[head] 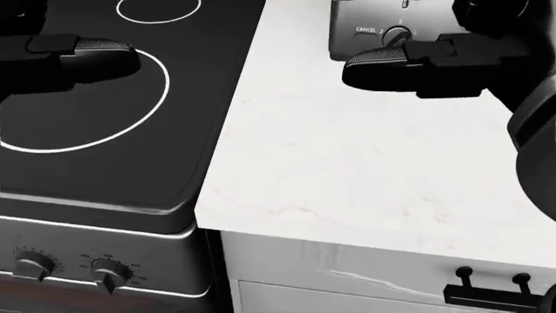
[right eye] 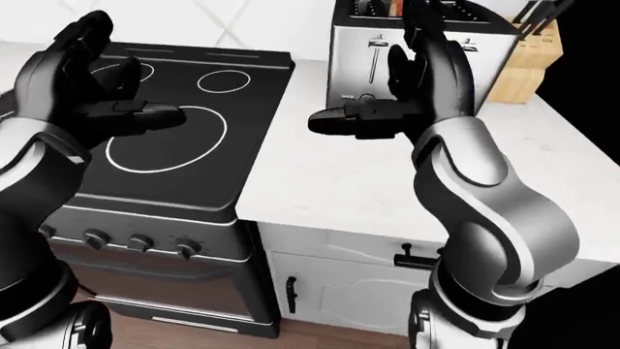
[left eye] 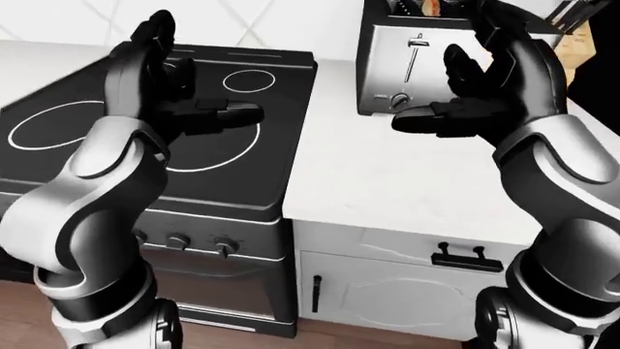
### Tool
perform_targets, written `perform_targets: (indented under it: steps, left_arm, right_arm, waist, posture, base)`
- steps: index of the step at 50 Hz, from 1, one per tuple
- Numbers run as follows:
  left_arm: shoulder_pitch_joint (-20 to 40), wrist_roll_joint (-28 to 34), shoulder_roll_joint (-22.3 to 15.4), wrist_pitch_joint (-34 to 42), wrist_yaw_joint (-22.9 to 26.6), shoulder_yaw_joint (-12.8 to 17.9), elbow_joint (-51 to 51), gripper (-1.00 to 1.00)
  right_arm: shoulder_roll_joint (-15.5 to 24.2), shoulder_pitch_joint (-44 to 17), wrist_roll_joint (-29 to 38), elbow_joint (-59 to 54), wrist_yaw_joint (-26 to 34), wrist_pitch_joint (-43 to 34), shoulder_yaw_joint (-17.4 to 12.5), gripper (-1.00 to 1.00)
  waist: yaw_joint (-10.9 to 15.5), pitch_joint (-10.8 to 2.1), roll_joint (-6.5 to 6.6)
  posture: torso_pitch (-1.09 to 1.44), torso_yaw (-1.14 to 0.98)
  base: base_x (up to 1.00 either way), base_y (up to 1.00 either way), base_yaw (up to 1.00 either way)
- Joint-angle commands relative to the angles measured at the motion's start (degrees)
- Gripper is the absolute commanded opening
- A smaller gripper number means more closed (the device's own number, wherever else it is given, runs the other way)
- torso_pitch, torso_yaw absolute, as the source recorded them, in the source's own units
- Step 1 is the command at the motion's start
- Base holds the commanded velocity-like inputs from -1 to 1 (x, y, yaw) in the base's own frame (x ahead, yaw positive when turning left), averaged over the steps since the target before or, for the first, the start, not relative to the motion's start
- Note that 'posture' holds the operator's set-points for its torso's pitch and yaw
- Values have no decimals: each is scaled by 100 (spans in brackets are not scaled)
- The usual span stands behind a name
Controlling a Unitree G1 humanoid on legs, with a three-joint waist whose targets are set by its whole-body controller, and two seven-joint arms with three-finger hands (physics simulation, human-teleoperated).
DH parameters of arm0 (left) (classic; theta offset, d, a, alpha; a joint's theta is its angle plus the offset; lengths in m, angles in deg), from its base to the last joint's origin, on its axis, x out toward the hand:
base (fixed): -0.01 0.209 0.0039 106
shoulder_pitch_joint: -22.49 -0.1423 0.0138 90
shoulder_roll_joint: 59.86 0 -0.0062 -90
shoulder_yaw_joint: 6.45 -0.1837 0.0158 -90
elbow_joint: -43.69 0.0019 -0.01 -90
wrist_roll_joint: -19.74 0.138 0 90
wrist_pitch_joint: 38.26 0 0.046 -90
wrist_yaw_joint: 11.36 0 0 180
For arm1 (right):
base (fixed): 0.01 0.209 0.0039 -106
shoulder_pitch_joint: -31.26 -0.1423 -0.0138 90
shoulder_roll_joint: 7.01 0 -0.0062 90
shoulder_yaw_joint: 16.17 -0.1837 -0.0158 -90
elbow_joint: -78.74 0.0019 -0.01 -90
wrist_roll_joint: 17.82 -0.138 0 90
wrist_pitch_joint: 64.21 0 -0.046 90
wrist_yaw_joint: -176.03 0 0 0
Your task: Push down the lever of the toaster to turn it on.
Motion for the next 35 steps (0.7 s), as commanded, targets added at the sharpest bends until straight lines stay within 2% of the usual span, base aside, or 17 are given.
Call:
perform_targets:
  steps: [1,2,5,6,8,11,14,15,16,17,19,23,24,26,27,29,35]
  left_arm:
    - [132,11,-39,-148,6,56,-116,100]
    - [137,8,-39,-135,2,60,-122,100]
    - [141,5,-40,-127,0,67,-126,100]
    - [136,11,-41,-141,7,63,-114,100]
    - [123,16,-38,-154,14,57,-116,100]
    - [136,9,-34,-131,3,64,-120,100]
    - [127,15,-31,-152,11,59,-114,100]
    - [121,21,-30,-161,15,55,-108,100]
    - [123,23,-29,-160,14,52,-107,100]
    - [130,19,-29,-149,11,56,-112,100]
    - [134,23,-33,-159,17,60,-102,100]
    - [132,29,-34,-167,26,60,-97,100]
    - [135,27,-36,-160,23,63,-97,100]
    - [137,29,-36,-165,26,61,-93,100]
    - [139,28,-36,-161,23,63,-97,100]
    - [136,23,-32,-146,13,62,-115,100]
    - [131,-6,-16,-147,15,82,-122,100]
  right_arm:
    - [43,-98,25,55,9,141,-34,100]
    - [50,-116,15,70,-3,117,-52,100]
    - [53,-131,-15,87,-23,103,-74,100]
    - [50,-130,-24,95,-29,96,-73,100]
    - [54,-120,-29,87,-26,116,-66,100]
    - [56,-118,-38,77,-30,119,-58,100]
    - [66,-94,-24,51,-9,168,-38,100]
    - [71,-91,-25,50,-3,174,-47,100]
    - [73,-93,-23,44,0,178,-46,100]
    - [68,-114,-36,54,-14,147,-52,100]
    - [60,-118,-47,73,-28,130,-52,100]
    - [55,-146,-64,77,-56,134,-60,100]
    - [57,-148,-67,76,-58,142,-59,100]
    - [58,-143,-67,54,-53,180,-51,100]
    - [59,-147,-70,56,-58,177,-50,100]
    - [61,-130,-79,69,-64,182,-59,100]
    - [60,-169,-132,104,-113,125,-58,100]
  waist:
    - [39,-132,-12]
    - [4,-107,139]
    - [-15,-202,198]
    - [-33,-333,215]
    - [-60,-245,300]
    - [-89,-226,402]
    - [-126,-201,655]
    - [-97,-229,485]
    - [-131,-219,590]
    - [-125,-228,610]
    - [-112,-283,563]
    - [-83,-175,400]
    - [-60,-163,308]
    - [-29,-195,1]
    - [-19,-144,242]
    - [-50,-233,214]
    - [-71,-209,280]
  posture:
    - [0,0]
    - [0,0]
    - [0,0]
    - [0,0]
    - [0,0]
    - [0,0]
    - [0,0]
    - [0,0]
    - [0,0]
    - [0,0]
    - [0,0]
    - [0,0]
    - [0,0]
    - [0,0]
    - [0,0]
    - [0,0]
    - [0,0]
  base:
    - [0,0,0]
    - [0,0,0]
    - [2,0,0]
    - [9,0,0]
    - [16,0,0]
    - [20,0,0]
    - [20,0,0]
    - [20,0,0]
    - [20,0,0]
    - [20,0,0]
    - [21,0,0]
    - [6,0,0]
    - [0,0,0]
    - [0,0,0]
    - [0,0,0]
    - [0,0,0]
    - [0,0,0]
